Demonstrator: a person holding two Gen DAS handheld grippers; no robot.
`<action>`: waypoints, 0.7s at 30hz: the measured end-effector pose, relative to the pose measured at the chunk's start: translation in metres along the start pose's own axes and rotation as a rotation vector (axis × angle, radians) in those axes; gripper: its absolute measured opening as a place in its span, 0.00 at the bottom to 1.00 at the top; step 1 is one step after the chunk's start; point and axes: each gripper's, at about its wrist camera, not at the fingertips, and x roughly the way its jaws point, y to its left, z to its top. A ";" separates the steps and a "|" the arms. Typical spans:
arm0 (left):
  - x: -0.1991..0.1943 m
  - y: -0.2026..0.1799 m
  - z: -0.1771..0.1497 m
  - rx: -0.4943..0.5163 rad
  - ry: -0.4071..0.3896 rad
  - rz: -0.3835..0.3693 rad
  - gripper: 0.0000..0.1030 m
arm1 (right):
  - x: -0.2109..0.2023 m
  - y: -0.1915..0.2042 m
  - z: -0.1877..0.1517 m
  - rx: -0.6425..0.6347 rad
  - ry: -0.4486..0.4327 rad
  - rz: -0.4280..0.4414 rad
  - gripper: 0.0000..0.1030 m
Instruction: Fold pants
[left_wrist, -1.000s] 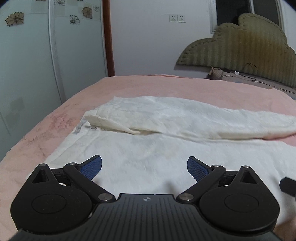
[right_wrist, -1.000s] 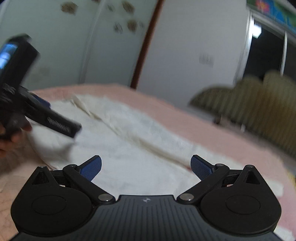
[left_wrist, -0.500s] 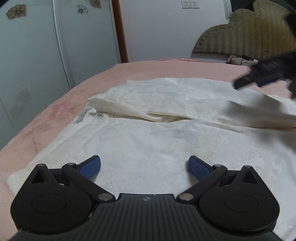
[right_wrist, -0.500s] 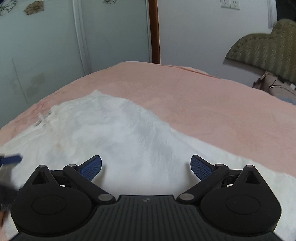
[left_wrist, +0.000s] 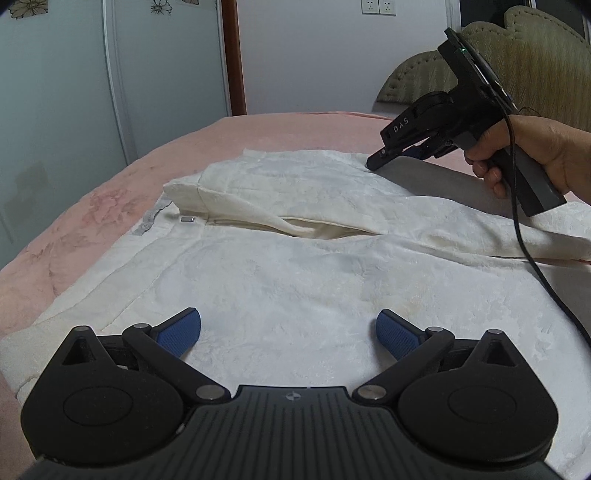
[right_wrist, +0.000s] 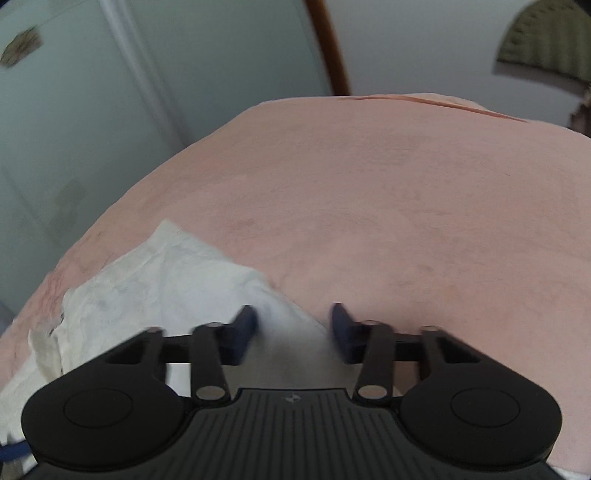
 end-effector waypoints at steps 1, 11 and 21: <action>0.000 0.000 0.000 -0.001 0.000 -0.001 1.00 | -0.003 0.007 -0.002 -0.043 -0.006 -0.014 0.23; -0.016 0.045 0.006 -0.284 -0.101 -0.047 0.98 | -0.071 0.134 -0.067 -0.632 -0.192 -0.217 0.12; -0.017 0.117 0.011 -0.734 -0.060 -0.330 0.99 | -0.121 0.209 -0.171 -0.848 -0.168 -0.151 0.04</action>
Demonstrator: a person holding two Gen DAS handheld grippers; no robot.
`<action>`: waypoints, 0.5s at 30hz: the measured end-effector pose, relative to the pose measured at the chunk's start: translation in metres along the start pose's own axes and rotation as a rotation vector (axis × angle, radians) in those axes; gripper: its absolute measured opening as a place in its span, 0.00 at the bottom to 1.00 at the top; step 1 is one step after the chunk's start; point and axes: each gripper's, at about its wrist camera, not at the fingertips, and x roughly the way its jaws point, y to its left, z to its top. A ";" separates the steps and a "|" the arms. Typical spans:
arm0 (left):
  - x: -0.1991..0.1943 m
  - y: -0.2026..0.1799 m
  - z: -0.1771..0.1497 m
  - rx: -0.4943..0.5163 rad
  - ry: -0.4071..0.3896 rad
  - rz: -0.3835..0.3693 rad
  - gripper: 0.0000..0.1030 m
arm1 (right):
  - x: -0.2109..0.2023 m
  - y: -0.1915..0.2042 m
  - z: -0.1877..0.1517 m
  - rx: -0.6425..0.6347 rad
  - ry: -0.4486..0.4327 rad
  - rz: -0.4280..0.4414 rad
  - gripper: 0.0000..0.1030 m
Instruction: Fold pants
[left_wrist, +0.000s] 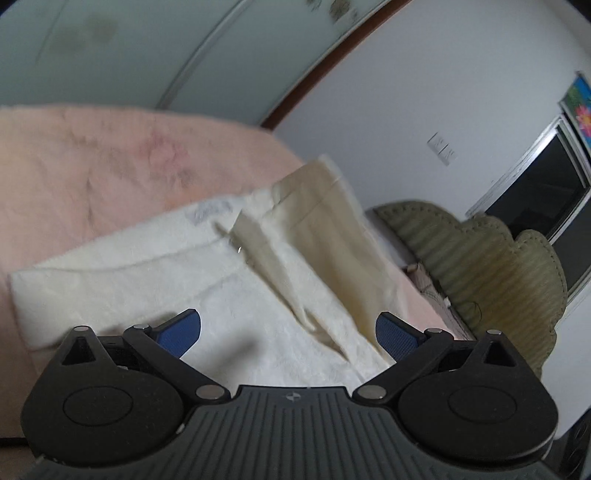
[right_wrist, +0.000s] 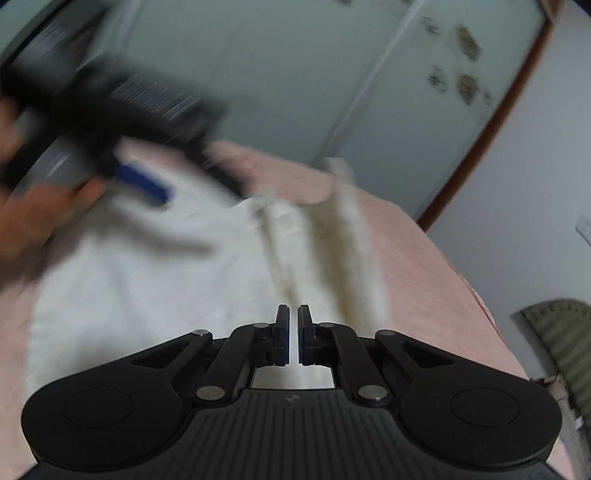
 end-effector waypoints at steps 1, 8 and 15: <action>0.003 0.001 0.002 -0.006 0.017 0.006 0.99 | 0.000 -0.002 -0.003 0.008 -0.005 -0.016 0.04; 0.007 0.002 -0.001 0.022 0.030 0.039 0.99 | 0.021 -0.087 -0.006 0.152 -0.008 -0.143 0.79; 0.017 -0.006 -0.002 0.110 0.052 0.062 0.99 | 0.102 -0.190 -0.032 0.597 0.080 -0.019 0.84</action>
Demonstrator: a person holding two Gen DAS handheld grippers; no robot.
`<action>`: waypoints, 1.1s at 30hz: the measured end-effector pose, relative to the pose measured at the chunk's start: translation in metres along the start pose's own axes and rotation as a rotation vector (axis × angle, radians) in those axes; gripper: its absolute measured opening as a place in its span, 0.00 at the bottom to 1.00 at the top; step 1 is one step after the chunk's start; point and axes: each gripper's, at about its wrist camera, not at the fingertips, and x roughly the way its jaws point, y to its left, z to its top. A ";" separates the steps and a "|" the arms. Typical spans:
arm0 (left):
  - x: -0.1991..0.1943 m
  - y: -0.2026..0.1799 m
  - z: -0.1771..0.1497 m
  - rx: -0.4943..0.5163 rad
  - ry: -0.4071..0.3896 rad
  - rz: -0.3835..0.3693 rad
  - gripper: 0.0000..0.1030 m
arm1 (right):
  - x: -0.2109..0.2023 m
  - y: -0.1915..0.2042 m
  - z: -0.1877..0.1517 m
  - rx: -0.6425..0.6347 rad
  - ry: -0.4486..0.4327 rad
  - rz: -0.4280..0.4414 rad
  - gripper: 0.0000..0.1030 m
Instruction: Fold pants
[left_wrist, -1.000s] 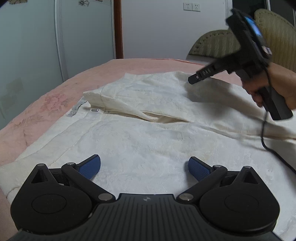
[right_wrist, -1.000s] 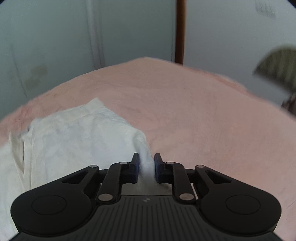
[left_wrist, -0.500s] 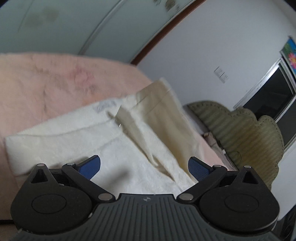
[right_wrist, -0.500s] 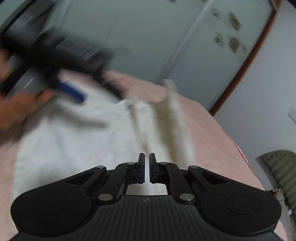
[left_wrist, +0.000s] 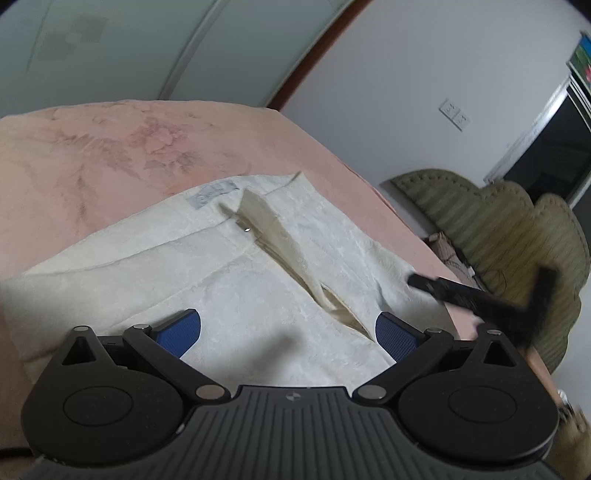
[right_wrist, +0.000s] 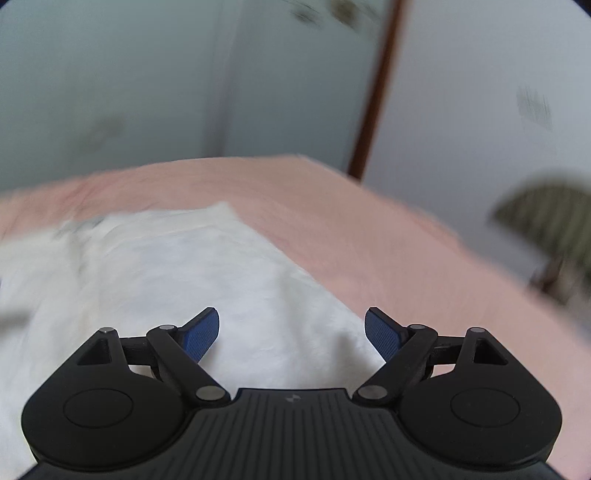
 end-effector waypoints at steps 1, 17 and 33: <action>0.003 -0.002 0.004 0.008 0.012 -0.011 0.99 | 0.014 -0.012 0.002 0.062 0.023 0.008 0.84; 0.132 -0.045 0.118 -0.130 0.169 -0.152 0.99 | -0.021 0.123 -0.056 -0.655 -0.051 -0.046 0.14; 0.177 0.002 0.122 -0.423 0.339 -0.142 0.01 | -0.047 0.120 -0.093 -0.675 -0.092 -0.102 0.14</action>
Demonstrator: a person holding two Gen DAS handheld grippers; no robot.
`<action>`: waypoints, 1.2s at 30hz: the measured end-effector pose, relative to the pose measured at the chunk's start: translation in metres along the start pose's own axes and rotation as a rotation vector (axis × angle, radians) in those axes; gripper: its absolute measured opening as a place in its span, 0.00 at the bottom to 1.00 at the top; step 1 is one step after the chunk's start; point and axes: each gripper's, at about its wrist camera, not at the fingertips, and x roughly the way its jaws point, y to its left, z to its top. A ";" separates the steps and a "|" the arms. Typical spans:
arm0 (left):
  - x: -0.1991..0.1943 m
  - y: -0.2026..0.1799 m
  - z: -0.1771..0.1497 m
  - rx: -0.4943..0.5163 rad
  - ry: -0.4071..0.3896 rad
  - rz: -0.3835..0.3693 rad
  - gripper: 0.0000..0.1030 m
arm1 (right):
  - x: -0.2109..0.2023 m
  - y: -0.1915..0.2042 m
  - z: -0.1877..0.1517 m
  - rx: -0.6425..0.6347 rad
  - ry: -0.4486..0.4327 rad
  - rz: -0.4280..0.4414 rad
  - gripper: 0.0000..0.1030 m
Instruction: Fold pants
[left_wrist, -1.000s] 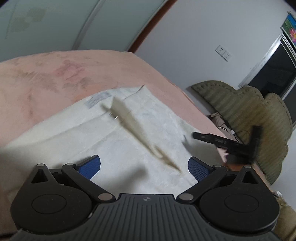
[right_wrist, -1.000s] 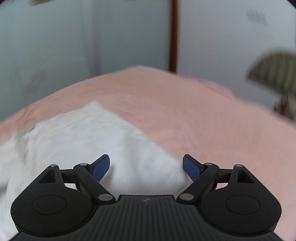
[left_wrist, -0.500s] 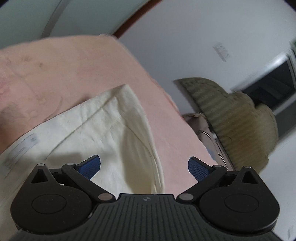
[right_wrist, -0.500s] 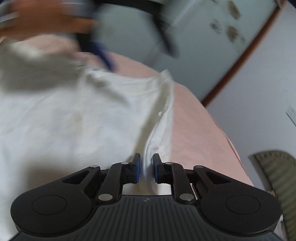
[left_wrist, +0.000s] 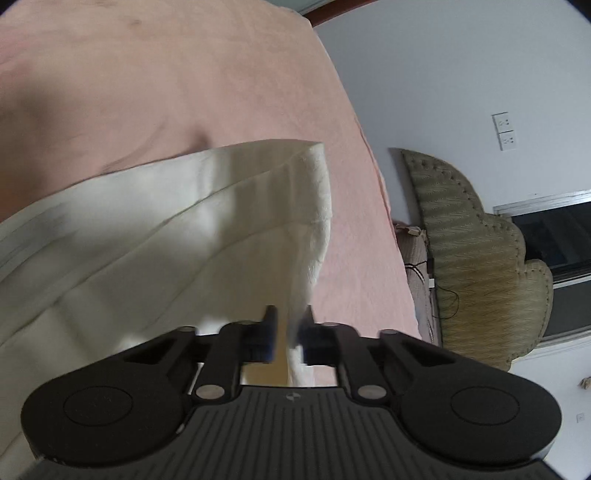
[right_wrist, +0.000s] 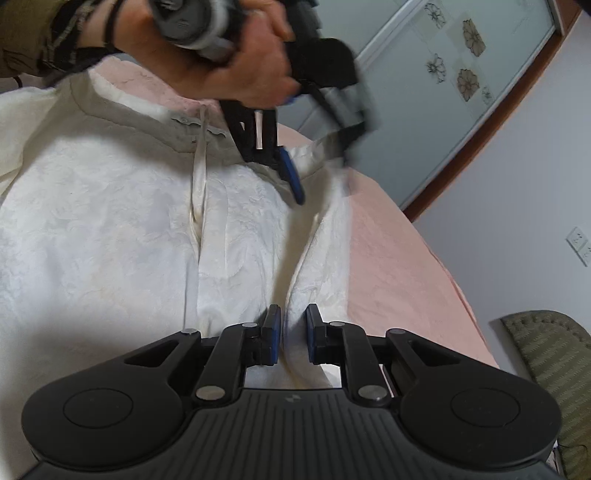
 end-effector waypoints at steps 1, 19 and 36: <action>-0.010 0.002 -0.006 0.024 -0.015 -0.014 0.01 | -0.004 0.002 -0.002 -0.006 0.006 -0.016 0.15; -0.128 0.012 -0.097 0.320 -0.138 -0.047 0.01 | -0.070 -0.045 -0.071 -0.063 0.245 -0.246 0.63; -0.202 0.019 -0.149 0.577 -0.278 -0.014 0.02 | -0.126 -0.024 -0.034 0.124 0.210 -0.145 0.08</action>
